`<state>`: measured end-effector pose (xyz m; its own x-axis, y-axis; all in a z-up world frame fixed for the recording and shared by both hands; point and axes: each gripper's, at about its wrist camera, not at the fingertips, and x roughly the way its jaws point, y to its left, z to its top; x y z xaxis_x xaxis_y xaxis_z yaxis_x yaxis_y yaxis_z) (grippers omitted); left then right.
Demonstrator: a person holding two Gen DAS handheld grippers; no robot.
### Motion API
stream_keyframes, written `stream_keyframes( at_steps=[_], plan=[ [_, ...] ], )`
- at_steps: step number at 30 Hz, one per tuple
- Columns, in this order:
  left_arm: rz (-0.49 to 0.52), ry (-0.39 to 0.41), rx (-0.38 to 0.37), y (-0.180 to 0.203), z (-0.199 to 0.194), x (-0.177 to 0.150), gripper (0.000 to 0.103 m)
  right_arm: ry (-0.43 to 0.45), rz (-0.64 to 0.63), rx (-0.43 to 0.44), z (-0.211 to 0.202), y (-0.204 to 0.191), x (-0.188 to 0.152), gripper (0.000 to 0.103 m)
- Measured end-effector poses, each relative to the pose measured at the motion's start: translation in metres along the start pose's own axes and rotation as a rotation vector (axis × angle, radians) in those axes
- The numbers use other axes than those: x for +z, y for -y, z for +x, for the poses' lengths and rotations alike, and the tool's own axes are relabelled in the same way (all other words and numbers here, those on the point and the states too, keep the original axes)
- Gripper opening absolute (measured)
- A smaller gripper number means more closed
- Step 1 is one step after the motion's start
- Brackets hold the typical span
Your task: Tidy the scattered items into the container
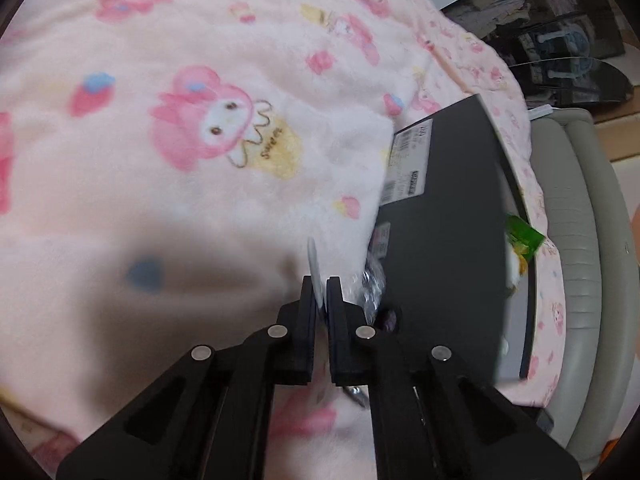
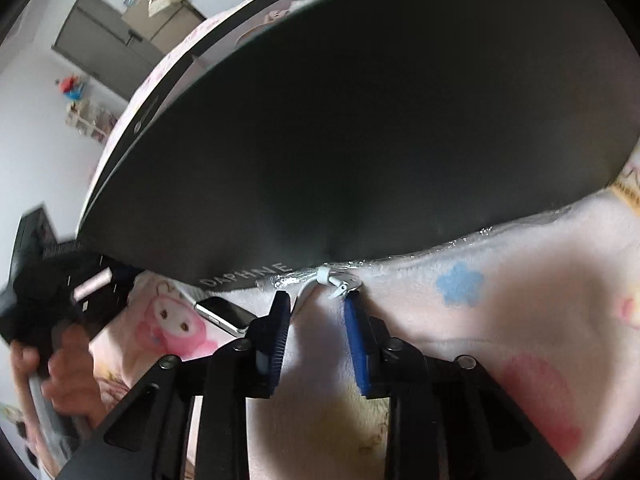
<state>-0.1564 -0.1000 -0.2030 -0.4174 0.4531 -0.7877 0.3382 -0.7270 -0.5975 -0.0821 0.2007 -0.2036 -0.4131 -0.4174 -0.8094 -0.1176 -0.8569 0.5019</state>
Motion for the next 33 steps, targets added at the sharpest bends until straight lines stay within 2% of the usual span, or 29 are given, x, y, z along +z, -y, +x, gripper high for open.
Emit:
stream_keyframes(
  at_steps=[2, 5, 7, 9, 11, 13, 16, 21, 27, 28, 30, 33],
  plan=[
    [0.029, 0.029, -0.017, 0.002, -0.019, -0.011, 0.002, 0.019, 0.031, 0.034, -0.007, 0.004, -0.001, 0.019],
    [0.088, 0.072, 0.013, 0.008, -0.039, -0.026, 0.002, 0.048, 0.070, 0.071, -0.017, 0.009, -0.003, 0.018],
    [0.101, 0.066, 0.033, 0.007, -0.042, -0.031, 0.002, 0.022, 0.099, 0.093, -0.016, 0.011, -0.003, 0.019],
    [0.071, 0.051, 0.075, 0.001, -0.038, -0.031, 0.005, -0.010, 0.133, 0.118, -0.011, 0.014, -0.003, 0.021],
    [0.026, 0.034, 0.070, -0.005, -0.029, -0.026, 0.012, -0.018, 0.143, 0.099, -0.006, 0.014, -0.004, 0.021],
    [-0.012, 0.013, 0.040, -0.010, -0.022, -0.023, 0.026, -0.010, 0.118, 0.067, -0.003, 0.010, -0.003, 0.021],
    [-0.016, -0.018, 0.037, -0.010, -0.016, -0.025, 0.026, -0.015, 0.086, 0.017, 0.008, 0.005, 0.000, 0.021],
    [0.034, -0.060, 0.069, 0.000, -0.006, -0.029, 0.029, -0.002, 0.073, -0.009, 0.017, 0.000, 0.000, 0.021],
    [0.096, -0.072, 0.098, 0.011, 0.001, -0.029, 0.029, 0.006, 0.047, 0.003, 0.017, -0.007, -0.002, 0.021],
    [0.108, -0.072, 0.098, 0.012, 0.001, -0.030, 0.018, 0.010, 0.043, 0.010, 0.017, -0.008, -0.003, 0.019],
    [0.131, -0.071, 0.089, 0.015, -0.002, -0.031, 0.006, 0.017, 0.036, 0.035, 0.014, -0.011, -0.005, 0.013],
    [0.179, -0.049, 0.070, 0.023, -0.008, -0.036, 0.003, 0.043, 0.034, 0.077, 0.006, -0.015, -0.008, 0.007]
  ],
)
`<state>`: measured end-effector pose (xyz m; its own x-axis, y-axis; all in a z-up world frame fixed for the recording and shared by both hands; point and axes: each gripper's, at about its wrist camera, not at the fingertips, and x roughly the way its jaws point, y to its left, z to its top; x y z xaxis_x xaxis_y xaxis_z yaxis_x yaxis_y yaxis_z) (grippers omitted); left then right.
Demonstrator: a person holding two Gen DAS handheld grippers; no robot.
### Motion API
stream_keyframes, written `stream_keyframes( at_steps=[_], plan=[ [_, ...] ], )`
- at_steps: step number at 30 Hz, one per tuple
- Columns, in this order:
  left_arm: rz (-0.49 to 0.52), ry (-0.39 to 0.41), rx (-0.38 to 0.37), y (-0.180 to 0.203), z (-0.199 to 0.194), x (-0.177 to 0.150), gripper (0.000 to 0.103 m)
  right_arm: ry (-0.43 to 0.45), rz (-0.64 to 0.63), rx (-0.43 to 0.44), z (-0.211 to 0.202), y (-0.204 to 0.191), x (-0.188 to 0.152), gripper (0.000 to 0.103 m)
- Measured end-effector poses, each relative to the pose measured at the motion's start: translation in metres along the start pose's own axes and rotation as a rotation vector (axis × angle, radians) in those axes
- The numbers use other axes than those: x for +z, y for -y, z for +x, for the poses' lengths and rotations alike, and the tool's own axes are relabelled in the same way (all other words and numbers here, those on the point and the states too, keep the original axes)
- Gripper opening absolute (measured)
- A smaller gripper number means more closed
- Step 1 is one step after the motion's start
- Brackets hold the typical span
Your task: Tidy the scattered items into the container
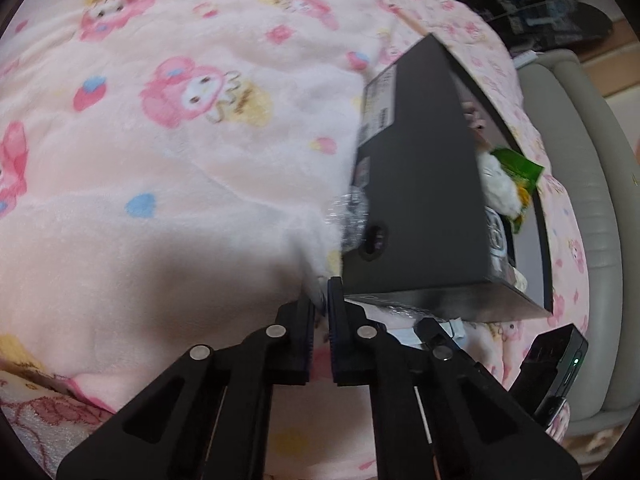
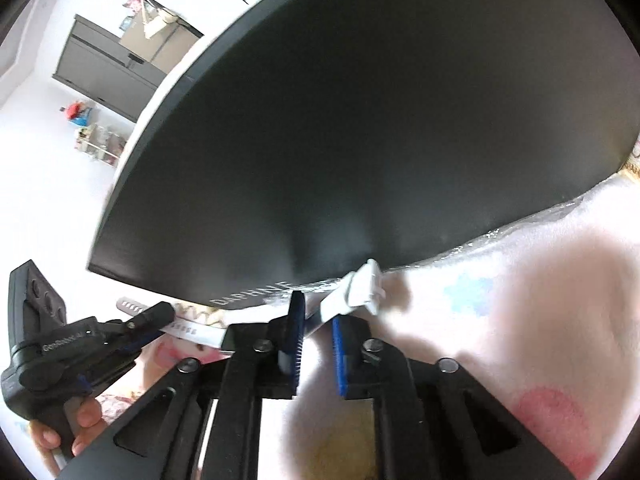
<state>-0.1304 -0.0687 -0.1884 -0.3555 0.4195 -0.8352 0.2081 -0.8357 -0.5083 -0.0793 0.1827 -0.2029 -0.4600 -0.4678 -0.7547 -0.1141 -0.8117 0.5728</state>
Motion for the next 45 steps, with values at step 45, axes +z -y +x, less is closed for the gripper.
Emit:
stream_keyframes(
  at_steps=[45],
  plan=[
    [0.354, 0.147, -0.166, 0.190, -0.071, 0.008, 0.003, 0.233, -0.413, 0.141, -0.165, -0.049, 0.098, 0.005]
  ],
)
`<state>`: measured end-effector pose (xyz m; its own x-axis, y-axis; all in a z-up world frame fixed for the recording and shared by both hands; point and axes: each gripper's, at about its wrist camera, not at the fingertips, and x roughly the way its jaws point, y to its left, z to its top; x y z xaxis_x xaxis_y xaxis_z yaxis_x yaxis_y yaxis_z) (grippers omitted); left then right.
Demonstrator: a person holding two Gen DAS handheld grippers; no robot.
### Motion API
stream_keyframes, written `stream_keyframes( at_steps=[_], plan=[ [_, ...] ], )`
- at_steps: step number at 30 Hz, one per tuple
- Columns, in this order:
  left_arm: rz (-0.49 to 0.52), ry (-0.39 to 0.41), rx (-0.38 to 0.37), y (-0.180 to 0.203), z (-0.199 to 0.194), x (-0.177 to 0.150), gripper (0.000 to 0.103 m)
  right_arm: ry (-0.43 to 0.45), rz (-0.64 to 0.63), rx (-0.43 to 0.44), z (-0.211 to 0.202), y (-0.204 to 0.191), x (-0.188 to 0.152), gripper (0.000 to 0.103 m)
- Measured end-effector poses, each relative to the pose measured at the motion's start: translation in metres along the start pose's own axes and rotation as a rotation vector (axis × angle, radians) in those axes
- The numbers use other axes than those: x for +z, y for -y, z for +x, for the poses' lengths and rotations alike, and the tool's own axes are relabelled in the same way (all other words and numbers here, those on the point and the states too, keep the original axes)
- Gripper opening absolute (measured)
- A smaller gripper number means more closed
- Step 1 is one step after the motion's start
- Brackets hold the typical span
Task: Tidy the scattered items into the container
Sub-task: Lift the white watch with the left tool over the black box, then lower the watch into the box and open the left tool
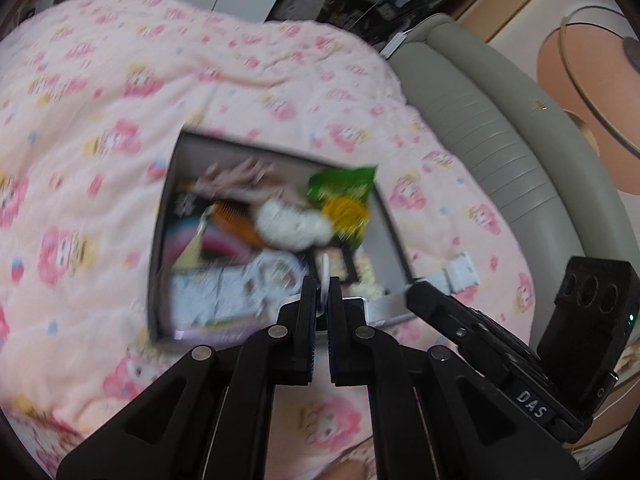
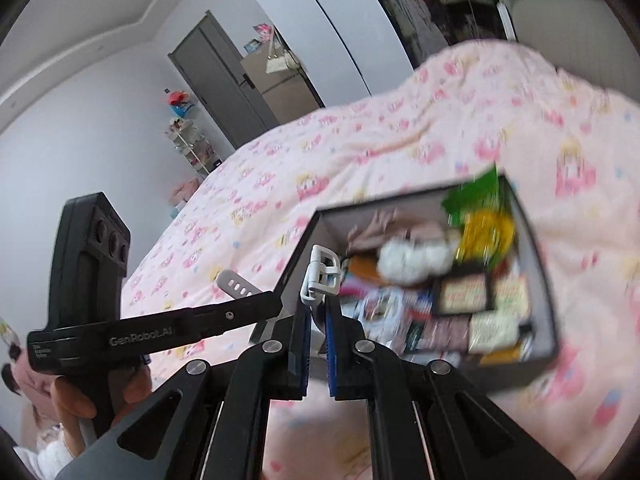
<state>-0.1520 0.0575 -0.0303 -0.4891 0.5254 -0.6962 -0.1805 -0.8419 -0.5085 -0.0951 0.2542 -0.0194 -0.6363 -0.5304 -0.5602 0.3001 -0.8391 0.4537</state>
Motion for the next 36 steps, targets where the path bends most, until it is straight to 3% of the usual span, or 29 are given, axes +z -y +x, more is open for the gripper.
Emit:
stream_keyframes(
  at_steps=[7, 11, 13, 16, 20, 29, 31, 33, 36],
  plan=[
    [0.065, 0.070, -0.029, 0.033, 0.003, 0.048, 0.003, 0.071, -0.012, -0.020, 0.002, 0.020, 0.045, 0.005],
    [0.077, 0.018, -0.038, 0.030, 0.034, 0.060, 0.003, 0.093, 0.090, -0.027, 0.012, 0.056, 0.043, 0.005],
    [0.089, -0.042, -0.010, 0.026, 0.059, 0.059, 0.003, 0.057, 0.158, -0.028, 0.030, 0.074, 0.034, 0.005],
    [0.060, -0.096, 0.030, 0.012, 0.091, 0.054, 0.003, -0.017, 0.160, -0.095, 0.051, 0.086, 0.026, 0.005],
    [-0.004, -0.150, 0.075, -0.011, 0.124, 0.045, 0.003, -0.020, 0.197, -0.129, 0.055, 0.103, 0.027, 0.005],
    [-0.016, -0.165, 0.182, -0.034, 0.135, 0.046, 0.003, -0.135, 0.203, -0.193, 0.083, 0.117, 0.021, 0.006],
    [-0.024, -0.209, 0.229, -0.039, 0.137, 0.044, 0.011, -0.138, 0.221, -0.175, 0.079, 0.119, 0.021, 0.006],
    [-0.031, -0.244, 0.246, -0.044, 0.137, 0.042, 0.025, -0.070, 0.243, -0.149, 0.064, 0.121, 0.025, 0.006],
    [-0.015, -0.188, 0.264, -0.044, 0.121, 0.043, 0.028, -0.012, 0.258, -0.180, 0.047, 0.126, 0.029, 0.007]
  ],
)
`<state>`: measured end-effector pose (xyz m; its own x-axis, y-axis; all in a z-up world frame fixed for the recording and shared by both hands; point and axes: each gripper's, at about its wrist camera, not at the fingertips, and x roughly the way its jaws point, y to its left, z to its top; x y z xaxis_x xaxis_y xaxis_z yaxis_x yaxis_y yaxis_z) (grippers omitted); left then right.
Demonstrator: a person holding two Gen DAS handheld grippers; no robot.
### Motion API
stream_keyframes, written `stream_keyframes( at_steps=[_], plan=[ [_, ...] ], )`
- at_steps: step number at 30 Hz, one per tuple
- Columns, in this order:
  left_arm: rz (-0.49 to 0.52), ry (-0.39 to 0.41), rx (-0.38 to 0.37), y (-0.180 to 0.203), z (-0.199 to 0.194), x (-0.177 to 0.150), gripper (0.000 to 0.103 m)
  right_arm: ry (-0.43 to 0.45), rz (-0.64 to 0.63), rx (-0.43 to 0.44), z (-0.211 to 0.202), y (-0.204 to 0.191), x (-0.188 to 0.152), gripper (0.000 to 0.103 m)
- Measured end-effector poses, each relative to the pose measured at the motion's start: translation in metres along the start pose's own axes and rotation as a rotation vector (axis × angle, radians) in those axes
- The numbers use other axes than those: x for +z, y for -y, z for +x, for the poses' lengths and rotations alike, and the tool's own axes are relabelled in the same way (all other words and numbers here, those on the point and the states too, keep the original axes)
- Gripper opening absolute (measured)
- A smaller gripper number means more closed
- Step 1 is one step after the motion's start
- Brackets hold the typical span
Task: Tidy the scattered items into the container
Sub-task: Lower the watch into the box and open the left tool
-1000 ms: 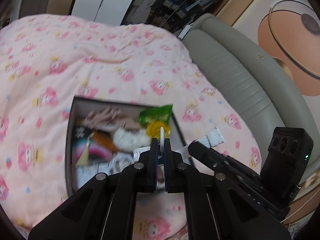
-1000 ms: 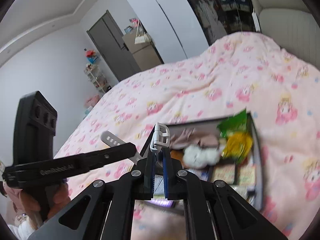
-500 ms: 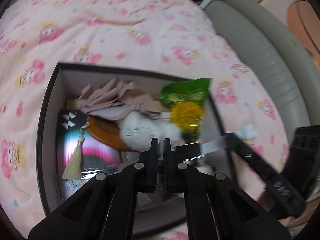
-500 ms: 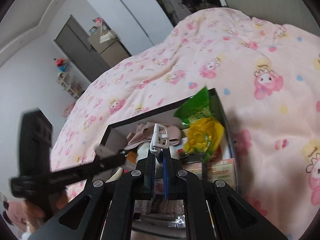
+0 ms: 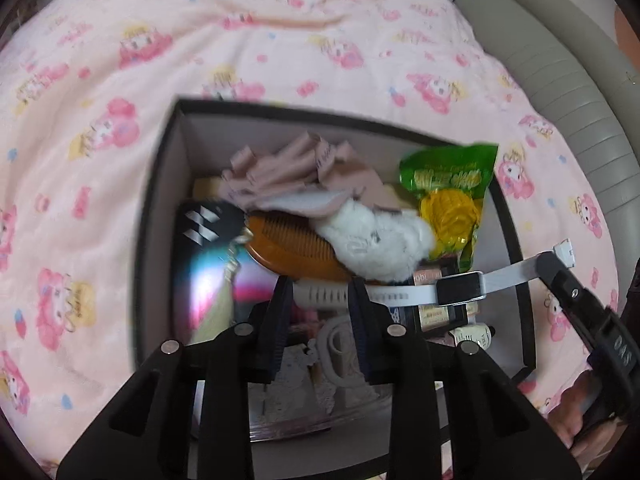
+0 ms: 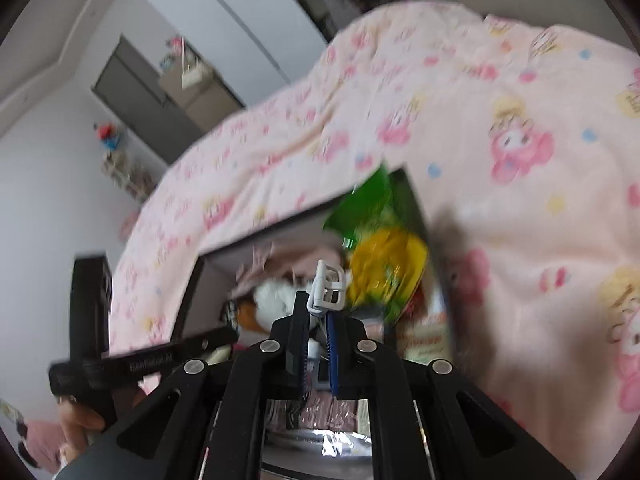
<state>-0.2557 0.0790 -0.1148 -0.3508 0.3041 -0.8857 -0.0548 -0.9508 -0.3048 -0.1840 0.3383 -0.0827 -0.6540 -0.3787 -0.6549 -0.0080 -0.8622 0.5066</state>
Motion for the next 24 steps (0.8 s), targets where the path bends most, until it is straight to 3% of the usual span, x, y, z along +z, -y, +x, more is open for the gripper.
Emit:
stream_keyframes(
  at_steps=[3, 5, 10, 13, 17, 21, 24],
  plan=[
    [-0.022, 0.070, 0.011, -0.006, -0.017, -0.002, 0.028, 0.011, 0.027, -0.040, -0.007, 0.009, 0.000, 0.013],
    [-0.002, 0.070, -0.013, -0.005, -0.019, -0.002, 0.028, 0.019, 0.043, -0.052, -0.011, 0.012, 0.000, 0.015],
    [0.212, -0.030, -0.013, 0.035, 0.000, -0.022, 0.028, 0.082, 0.019, -0.070, -0.025, 0.007, 0.006, 0.017],
    [0.270, -0.065, -0.001, 0.057, 0.017, -0.028, 0.028, 0.040, -0.018, -0.046, -0.017, 0.000, 0.005, 0.018],
    [0.258, -0.118, -0.047, 0.076, 0.045, -0.023, 0.026, -0.036, -0.055, -0.062, -0.002, -0.007, -0.002, 0.018],
    [0.269, -0.124, -0.044, 0.095, 0.059, -0.017, 0.020, 0.045, 0.009, -0.107, -0.016, 0.010, 0.006, 0.018],
    [0.243, -0.141, 0.030, 0.096, 0.069, -0.011, 0.010, 0.112, 0.070, -0.137, -0.029, 0.030, 0.016, 0.018]
  ],
)
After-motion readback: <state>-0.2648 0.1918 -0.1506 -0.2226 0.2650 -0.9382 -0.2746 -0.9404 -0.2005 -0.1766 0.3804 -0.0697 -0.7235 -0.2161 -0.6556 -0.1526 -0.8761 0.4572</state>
